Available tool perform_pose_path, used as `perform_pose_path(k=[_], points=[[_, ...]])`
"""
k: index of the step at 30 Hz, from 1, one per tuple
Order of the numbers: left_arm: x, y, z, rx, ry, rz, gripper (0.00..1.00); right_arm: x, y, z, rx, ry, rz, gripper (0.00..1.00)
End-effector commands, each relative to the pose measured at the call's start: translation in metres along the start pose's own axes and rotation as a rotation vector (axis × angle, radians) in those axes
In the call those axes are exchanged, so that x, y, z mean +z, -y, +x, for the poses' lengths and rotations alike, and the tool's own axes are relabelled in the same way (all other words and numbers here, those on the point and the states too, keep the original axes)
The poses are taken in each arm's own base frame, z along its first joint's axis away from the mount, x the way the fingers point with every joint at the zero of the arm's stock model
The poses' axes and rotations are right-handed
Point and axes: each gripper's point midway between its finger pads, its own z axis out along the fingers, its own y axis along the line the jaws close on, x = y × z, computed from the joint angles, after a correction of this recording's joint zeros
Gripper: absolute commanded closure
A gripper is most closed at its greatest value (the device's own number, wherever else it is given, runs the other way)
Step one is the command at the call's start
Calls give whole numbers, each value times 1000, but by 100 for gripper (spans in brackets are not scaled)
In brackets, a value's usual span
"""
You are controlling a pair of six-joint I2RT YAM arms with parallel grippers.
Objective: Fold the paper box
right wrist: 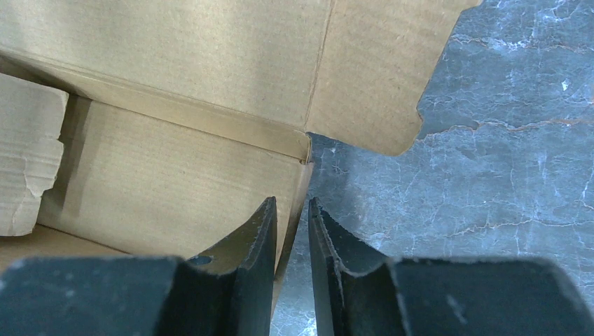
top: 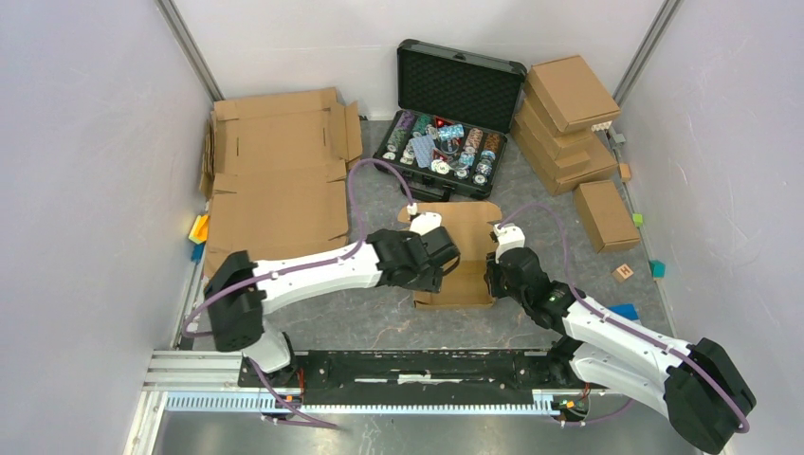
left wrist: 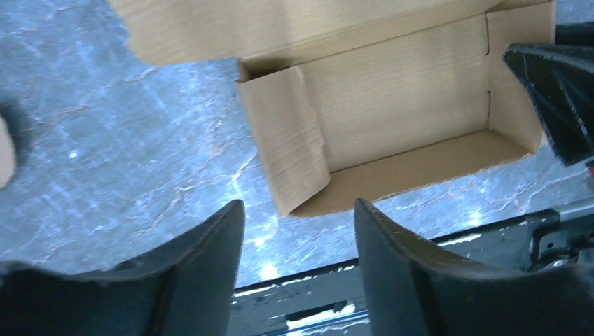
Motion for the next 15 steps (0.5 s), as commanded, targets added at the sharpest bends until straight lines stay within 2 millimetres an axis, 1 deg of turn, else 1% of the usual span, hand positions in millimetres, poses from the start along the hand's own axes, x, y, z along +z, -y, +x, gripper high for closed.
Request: perform_pose_path(k=[1, 3, 4, 5, 8, 10, 12, 15], points=[[-16, -21, -5, -35, 81, -14, 28, -1, 3, -3, 6, 20, 17, 72], [-12, -29, -3, -45, 80, -38, 23, -1, 2, -3, 7, 21, 13, 72], [-9, -29, -1, -42, 71, -41, 23, -1, 2, -3, 7, 20, 9, 72], [-6, -28, -1, -38, 62, -42, 22, -1, 2, -3, 5, 20, 8, 72], [5, -16, 0, -41, 32, -7, 22, -1, 1, -3, 5, 19, 3, 72], [13, -12, -2, -60, 26, 1, 22, -2, 1, -4, 7, 22, 5, 72], [25, -13, 0, -83, 3, 2, 22, -2, 2, -4, 9, 26, 6, 71], [44, -23, 3, -104, -25, -49, 23, -2, 3, -1, 11, 14, 17, 69]])
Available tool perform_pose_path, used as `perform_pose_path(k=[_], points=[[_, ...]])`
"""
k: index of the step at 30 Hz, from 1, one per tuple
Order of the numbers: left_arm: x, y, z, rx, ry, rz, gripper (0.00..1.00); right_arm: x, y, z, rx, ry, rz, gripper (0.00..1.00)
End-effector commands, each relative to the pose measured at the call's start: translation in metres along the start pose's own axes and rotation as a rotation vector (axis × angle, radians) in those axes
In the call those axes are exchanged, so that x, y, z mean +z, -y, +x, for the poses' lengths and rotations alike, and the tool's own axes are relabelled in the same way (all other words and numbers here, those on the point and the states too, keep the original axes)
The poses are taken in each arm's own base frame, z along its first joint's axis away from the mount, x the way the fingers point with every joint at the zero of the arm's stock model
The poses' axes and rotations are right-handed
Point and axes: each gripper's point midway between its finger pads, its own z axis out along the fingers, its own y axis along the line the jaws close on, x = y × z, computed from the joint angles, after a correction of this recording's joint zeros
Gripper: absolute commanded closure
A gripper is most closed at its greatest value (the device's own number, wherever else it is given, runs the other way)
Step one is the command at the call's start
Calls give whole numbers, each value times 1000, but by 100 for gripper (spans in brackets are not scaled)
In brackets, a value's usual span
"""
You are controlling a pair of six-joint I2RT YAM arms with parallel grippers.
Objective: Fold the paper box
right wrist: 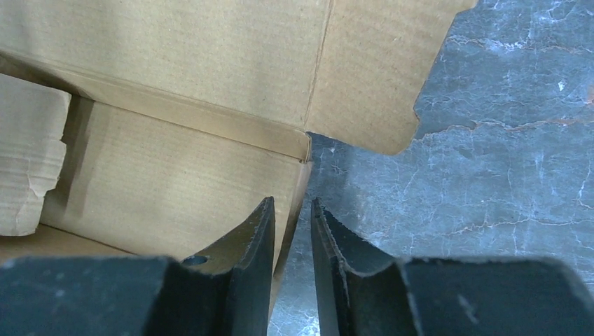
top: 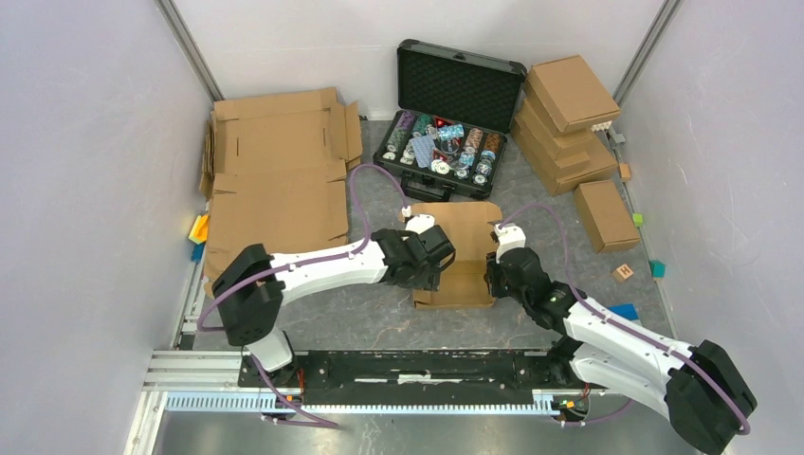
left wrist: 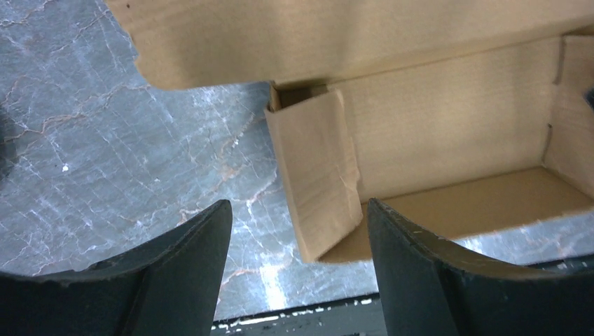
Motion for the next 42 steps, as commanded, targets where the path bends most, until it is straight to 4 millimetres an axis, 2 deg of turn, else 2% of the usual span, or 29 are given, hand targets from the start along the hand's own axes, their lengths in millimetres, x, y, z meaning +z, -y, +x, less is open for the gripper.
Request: perform_pose_path(k=[1, 6, 10, 14, 18, 19, 22, 25, 26, 28, 32, 33, 38, 40, 42], points=[[26, -5, -3, -64, -20, -41, 24, -1, 4, 2, 4, 1, 26, 69], [46, -14, 5, -59, -40, -123, 35, -2, 6, 5, -13, -13, 71, 68], [51, -30, 4, -44, -22, -225, 48, -4, 4, 6, -13, -7, 83, 69], [52, -44, 4, -25, -12, -301, 72, -5, 3, 11, -2, -11, 93, 70], [51, -47, 3, -19, -4, -315, 96, -5, 2, 12, 6, -3, 107, 71], [51, -46, 2, -17, -4, -315, 98, -5, 1, 12, 8, -4, 103, 71], [48, -46, -1, -10, 18, -328, 98, -5, -3, 10, 7, 0, 92, 68], [45, -48, -3, -1, 28, -352, 93, -6, -6, 7, 8, 4, 84, 57], [45, -48, -3, 0, 26, -355, 89, -6, -8, 6, 10, 5, 79, 51], [45, -46, -3, -4, 21, -346, 78, -7, -12, 2, 20, 10, 63, 49], [42, -36, -2, -18, 24, -266, 51, -8, -20, -2, 40, 13, 27, 52], [41, -34, -2, -23, 26, -244, 48, -9, -22, -4, 47, 15, 16, 53], [36, -31, -5, -33, 38, -216, 49, -9, -29, -2, 47, -9, -6, 54], [37, -31, -4, -35, 36, -219, 53, -8, -27, 1, 31, -44, 22, 52], [39, -34, -4, -49, 46, -234, 61, -7, -20, 5, 21, -71, 82, 53]])
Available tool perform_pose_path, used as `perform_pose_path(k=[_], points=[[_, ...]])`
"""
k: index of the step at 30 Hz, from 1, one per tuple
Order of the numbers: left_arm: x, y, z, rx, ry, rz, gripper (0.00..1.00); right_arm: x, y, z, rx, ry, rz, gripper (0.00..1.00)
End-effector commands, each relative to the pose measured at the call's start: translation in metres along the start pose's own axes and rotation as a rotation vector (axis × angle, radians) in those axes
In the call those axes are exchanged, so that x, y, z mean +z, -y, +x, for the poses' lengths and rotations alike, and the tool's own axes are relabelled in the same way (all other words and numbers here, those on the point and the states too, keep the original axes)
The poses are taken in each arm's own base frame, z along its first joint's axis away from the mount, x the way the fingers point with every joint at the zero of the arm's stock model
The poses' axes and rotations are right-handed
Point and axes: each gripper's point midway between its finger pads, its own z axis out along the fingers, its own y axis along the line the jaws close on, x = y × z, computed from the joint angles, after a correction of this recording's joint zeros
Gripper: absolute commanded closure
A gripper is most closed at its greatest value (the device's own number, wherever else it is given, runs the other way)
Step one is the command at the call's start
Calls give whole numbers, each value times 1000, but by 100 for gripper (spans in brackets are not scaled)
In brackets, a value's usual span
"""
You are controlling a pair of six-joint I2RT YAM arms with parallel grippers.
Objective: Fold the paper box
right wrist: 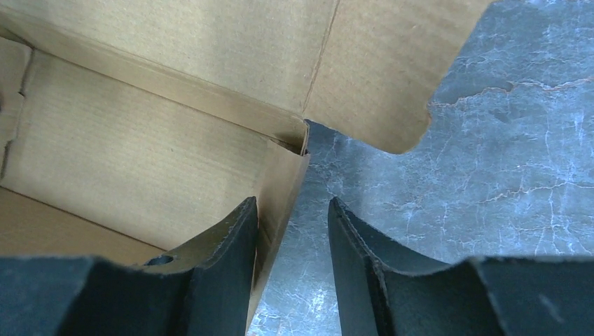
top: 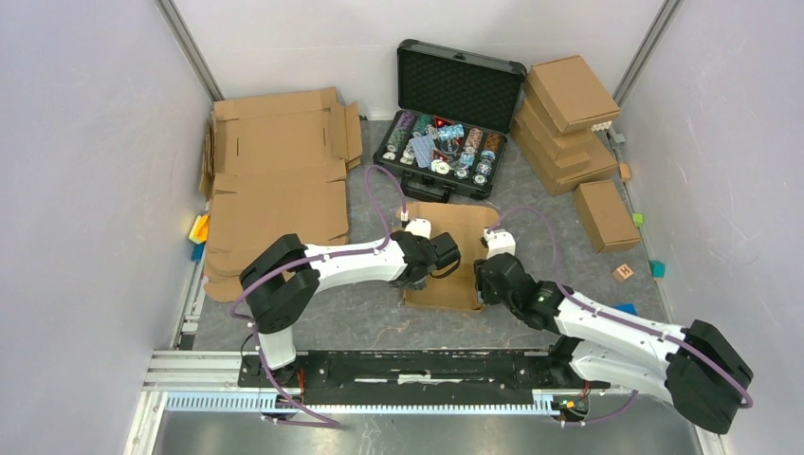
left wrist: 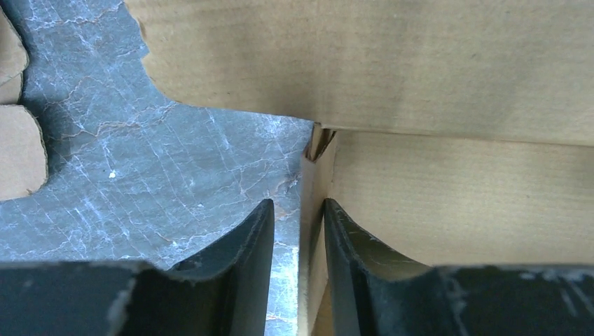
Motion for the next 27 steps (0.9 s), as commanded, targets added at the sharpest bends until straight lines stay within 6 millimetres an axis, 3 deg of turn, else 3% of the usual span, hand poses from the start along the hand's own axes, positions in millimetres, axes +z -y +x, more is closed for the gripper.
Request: perform_pose_path(k=[1, 8, 12, 14, 18, 20, 24, 27], points=[[-5, -1, -11, -55, 49, 7, 63, -2, 2, -9, 7, -23, 79, 53], [2, 1, -6, -121, 60, 14, 67, 4, -4, 5, 38, -63, 84, 52], [1, -2, -6, -179, 78, 17, 67, 3, 7, 7, 23, -90, 200, 59], [1, 2, -5, -194, 73, 37, 66, 0, 18, 6, 1, -98, 288, 67], [3, 5, -3, -205, 64, 43, 66, -3, 30, 5, -42, -116, 410, 93], [3, 6, -4, -200, 65, 42, 65, -3, 28, 5, -44, -123, 420, 96], [0, 7, -7, -186, 72, 52, 65, -1, 19, 3, -33, -105, 371, 92], [-5, 7, -12, -172, 78, 57, 60, -2, 16, -3, -23, -74, 350, 81]])
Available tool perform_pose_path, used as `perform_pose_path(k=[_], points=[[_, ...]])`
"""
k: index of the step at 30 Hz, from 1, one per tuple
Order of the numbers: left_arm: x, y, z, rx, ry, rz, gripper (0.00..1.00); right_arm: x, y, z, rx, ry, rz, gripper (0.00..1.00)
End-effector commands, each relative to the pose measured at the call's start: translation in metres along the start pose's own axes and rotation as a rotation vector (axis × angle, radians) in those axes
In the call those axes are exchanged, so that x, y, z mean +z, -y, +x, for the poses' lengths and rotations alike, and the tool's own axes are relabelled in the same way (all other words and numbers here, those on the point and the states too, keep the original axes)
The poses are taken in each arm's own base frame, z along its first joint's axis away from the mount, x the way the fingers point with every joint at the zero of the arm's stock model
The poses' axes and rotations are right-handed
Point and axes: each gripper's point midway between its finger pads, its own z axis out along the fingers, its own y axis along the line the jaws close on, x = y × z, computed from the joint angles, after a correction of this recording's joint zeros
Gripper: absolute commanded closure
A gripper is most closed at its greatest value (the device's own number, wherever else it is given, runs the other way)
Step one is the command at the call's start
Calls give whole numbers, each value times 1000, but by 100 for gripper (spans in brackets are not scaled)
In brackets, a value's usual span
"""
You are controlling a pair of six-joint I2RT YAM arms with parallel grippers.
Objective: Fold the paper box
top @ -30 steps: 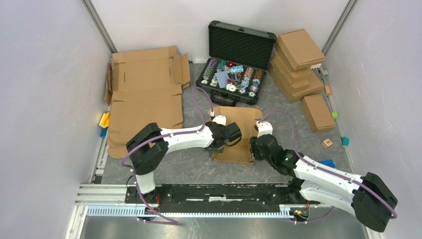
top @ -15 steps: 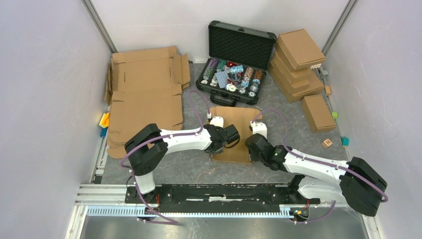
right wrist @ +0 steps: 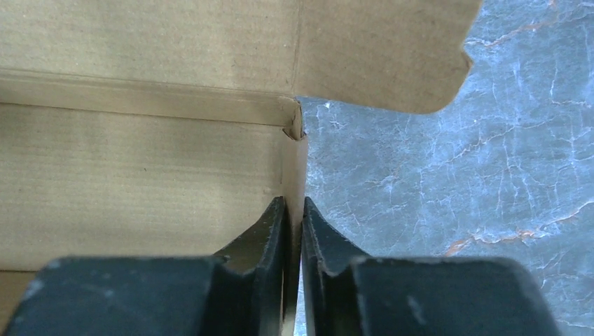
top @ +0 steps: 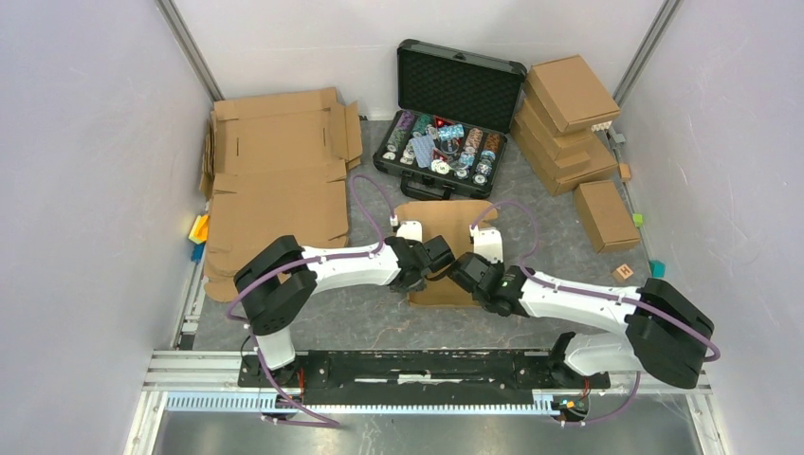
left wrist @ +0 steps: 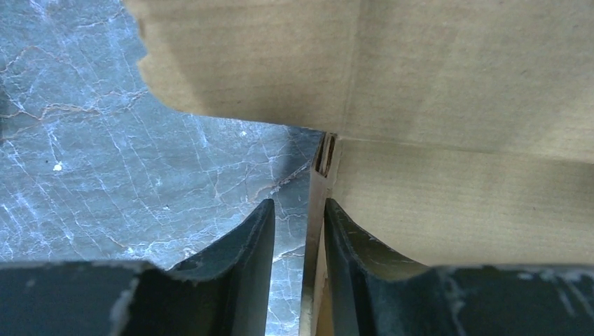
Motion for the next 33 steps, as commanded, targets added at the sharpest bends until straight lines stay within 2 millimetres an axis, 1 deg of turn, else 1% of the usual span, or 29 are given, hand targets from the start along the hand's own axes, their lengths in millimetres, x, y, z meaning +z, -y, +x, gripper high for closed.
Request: perform_pose_path(k=[1, 2, 3, 4, 5, 7, 9, 10, 11, 12, 14, 16, 19, 22, 24, 29, 32, 33], points=[[-16, 3, -20, 0, 70, 8, 58, -5, 15, -8, -25, 42, 46, 73], [-18, 2, -21, 12, 66, 4, 55, -7, 11, -11, -21, 55, 22, 68], [-20, 4, -22, 19, 63, 12, 53, -7, 8, -13, -22, 67, -4, 64], [-22, 5, -22, 22, 60, 20, 52, -9, 6, -15, -12, 80, -23, 57], [-23, 6, -22, 21, 59, 32, 51, -10, 3, -18, -1, 95, -45, 55], [-26, 10, -22, 18, 58, 69, 48, -14, -2, -23, 6, 120, -91, 45], [-29, 13, -22, 17, 54, 100, 46, -18, -6, -28, 9, 138, -127, 43], [-32, 15, -22, 16, 52, 112, 43, -19, -9, -29, 7, 139, -143, 42], [-35, 16, -23, 18, 54, 124, 42, -20, -11, -29, 8, 138, -155, 39], [-37, 17, -25, 17, 56, 135, 38, -21, -13, -30, 6, 138, -167, 38], [-41, 17, -27, 22, 64, 147, 35, -22, -16, -31, 6, 136, -183, 38], [-43, 15, -30, 22, 74, 145, 35, -22, -17, -31, 5, 133, -184, 37], [-38, 10, -28, 30, 73, 120, 38, -19, -13, -27, -1, 124, -164, 37], [-28, 6, -24, 40, 57, 86, 39, -15, -7, -20, -3, 104, -128, 38], [-21, 3, -20, 50, 46, 65, 42, -14, -5, -16, -8, 91, -118, 39], [-3, -7, -6, 69, 20, 4, 55, -10, 1, -1, 2, 80, -126, 40], [6, -11, 0, 85, 11, -29, 61, -7, 0, 7, -1, 72, -147, 40], [8, -12, 0, 89, 14, -39, 68, -6, -2, 8, -3, 67, -150, 40]])
